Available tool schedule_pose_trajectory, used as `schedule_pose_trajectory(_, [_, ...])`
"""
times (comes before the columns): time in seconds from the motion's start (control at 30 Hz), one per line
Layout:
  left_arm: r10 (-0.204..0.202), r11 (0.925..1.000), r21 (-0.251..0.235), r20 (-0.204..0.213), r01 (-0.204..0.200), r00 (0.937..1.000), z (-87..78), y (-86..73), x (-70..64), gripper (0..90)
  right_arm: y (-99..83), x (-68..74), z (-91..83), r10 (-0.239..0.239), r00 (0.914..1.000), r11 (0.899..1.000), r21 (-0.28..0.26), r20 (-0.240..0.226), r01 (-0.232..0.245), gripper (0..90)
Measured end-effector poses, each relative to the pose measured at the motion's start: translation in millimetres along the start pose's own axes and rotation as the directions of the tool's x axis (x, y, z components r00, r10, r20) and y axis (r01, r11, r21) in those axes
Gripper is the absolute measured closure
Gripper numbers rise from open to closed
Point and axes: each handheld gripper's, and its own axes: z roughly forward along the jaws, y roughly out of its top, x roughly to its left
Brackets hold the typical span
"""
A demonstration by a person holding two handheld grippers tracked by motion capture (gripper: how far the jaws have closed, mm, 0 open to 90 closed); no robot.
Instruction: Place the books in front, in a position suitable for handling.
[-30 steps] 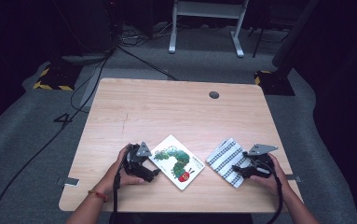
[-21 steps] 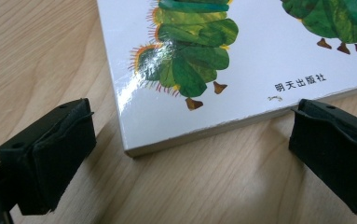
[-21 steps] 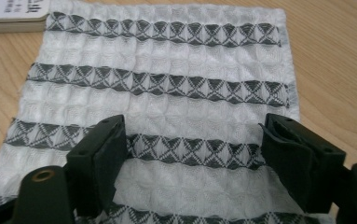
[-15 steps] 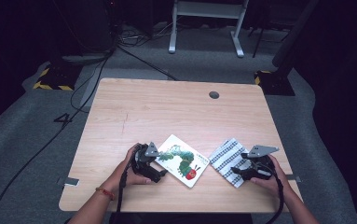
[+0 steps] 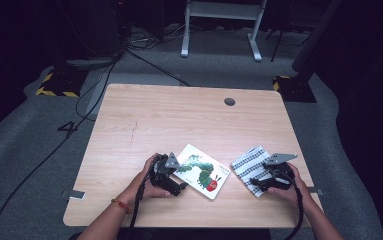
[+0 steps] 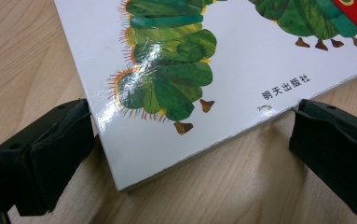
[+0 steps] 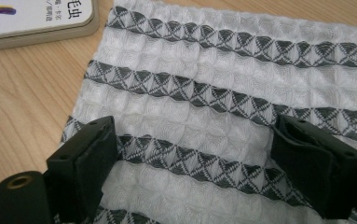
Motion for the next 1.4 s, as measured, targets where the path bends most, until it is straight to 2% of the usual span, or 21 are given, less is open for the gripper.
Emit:
schedule_pose_trajectory(0.23, [0.009,1.0,-0.002,0.014,-0.009,0.9999,10.3,11.2,-10.7,0.0,-1.1,-3.6,-4.2,-0.005,1.0,1.0,0.012,-0.007,0.006,25.3])
schedule_pose_trajectory(0.27, [0.01,0.9999,-0.006,0.012,-0.01,0.9999,11.6,12.4,-11.8,0.0,-1.7,-6.2,-7.1,-0.003,1.0,1.0,0.009,-0.003,0.003,35.5])
schedule_pose_trajectory(0.3, [0.01,0.9999,-0.003,0.013,-0.01,0.9999,11.9,13.1,-12.4,0.0,-1.7,-6.2,-7.1,-0.003,1.0,1.0,0.009,-0.003,0.003,35.5])
schedule_pose_trajectory(0.33, [0.009,1.0,-0.003,0.012,-0.009,0.9999,12.1,13.3,-12.6,0.0,-2.2,-7.3,-8.0,0.0,1.0,1.0,0.005,-0.001,0.0,40.0])
schedule_pose_trajectory(0.43, [0.01,0.9999,-0.004,0.01,-0.01,0.9999,11.8,13.0,-12.8,0.2,-5.4,-14.2,-11.7,0.014,0.9999,1.0,-0.014,0.008,-0.014,59.3])
schedule_pose_trajectory(0.67, [0.015,0.9999,-0.004,0.017,-0.015,0.9997,6.6,7.0,-12.3,0.5,-9.7,-21.3,-12.9,0.028,0.9994,0.999,-0.045,0.022,-0.027,75.5])
schedule_pose_trajectory(0.8, [0.016,0.9999,-0.003,0.017,-0.016,0.9997,1.9,1.6,-11.4,0.5,-10.4,-21.3,-13.2,0.03,0.9991,0.998,-0.05,0.031,-0.029,79.0])
schedule_pose_trajectory(0.93, [0.016,0.9999,-0.005,0.015,-0.016,0.9998,-8.8,-10.7,-9.7,0.5,-11.6,-21.8,-14.3,0.027,0.9992,0.998,-0.056,0.03,-0.026,81.3])
schedule_pose_trajectory(1.0, [0.017,0.9998,-0.002,0.012,-0.017,0.9998,-16.6,-19.2,-7.4,0.5,-12.8,-23.9,-15.3,0.048,0.9987,0.997,-0.064,0.018,-0.047,82.0])
schedule_pose_trajectory(1.27, [-0.024,0.9997,0.0,-0.026,0.024,0.9994,-44.7,-50.9,4.1,0.6,-14.5,-27.2,-24.2,0.065,0.9975,0.991,-0.122,0.029,-0.061,83.0])
schedule_pose_trajectory(1.4, [-0.042,0.9991,-0.003,-0.044,0.042,0.9981,-48.4,-55.1,6.8,1.0,-14.8,-28.0,-27.6,0.067,0.997,0.989,-0.138,0.039,-0.061,83.1])
